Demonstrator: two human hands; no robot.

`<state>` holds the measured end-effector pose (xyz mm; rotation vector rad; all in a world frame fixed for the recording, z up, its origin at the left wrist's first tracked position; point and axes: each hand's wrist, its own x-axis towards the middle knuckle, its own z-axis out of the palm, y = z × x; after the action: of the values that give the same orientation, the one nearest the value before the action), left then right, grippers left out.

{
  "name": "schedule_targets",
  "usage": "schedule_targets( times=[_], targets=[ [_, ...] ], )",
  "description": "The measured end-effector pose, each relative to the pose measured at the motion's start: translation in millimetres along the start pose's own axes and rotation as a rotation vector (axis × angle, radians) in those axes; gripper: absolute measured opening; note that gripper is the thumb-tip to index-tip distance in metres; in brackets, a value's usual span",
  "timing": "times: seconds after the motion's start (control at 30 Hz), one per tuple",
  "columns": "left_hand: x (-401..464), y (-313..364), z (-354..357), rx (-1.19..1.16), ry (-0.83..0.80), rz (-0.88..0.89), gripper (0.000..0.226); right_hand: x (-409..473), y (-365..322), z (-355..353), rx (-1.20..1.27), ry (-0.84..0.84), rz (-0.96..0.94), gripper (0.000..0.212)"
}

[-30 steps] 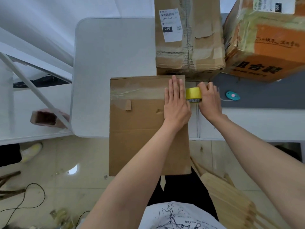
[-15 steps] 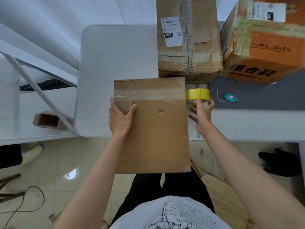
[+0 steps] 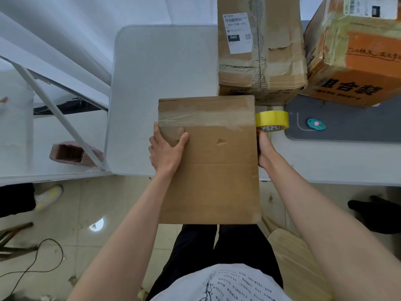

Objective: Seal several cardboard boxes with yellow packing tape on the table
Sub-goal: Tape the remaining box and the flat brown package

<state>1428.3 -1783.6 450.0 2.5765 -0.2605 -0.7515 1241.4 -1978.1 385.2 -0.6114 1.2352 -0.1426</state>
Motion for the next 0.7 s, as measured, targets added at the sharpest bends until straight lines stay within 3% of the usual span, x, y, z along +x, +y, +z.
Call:
schedule_targets(
  times=[0.37, 0.5, 0.57, 0.63, 0.7],
  targets=[
    [4.9, -5.5, -13.9, -0.036, -0.038, -0.019, 0.120, 0.3, -1.6, -0.2, -0.066, 0.035, 0.000, 0.016],
    [3.2, -7.5, -20.3, -0.009, -0.076, 0.012, 0.126, -18.2, -0.5, 0.0, 0.017, 0.071, -0.019, 0.018],
    [-4.2, -4.3, -20.7, 0.079, -0.008, 0.138, 0.118, -32.2, 2.6, -2.0, 0.068, 0.086, -0.043, 0.024],
    [-21.0, 11.9, -15.6, 0.171, 0.067, 0.425, 0.100, -43.4, 5.2, -5.3, 0.102, 0.112, -0.048, 0.028],
    [-46.7, 43.3, -6.3, 0.187, 0.001, 0.621, 0.089, -56.8, 2.8, -7.8, 0.108, 0.142, -0.095, 0.027]
  ],
)
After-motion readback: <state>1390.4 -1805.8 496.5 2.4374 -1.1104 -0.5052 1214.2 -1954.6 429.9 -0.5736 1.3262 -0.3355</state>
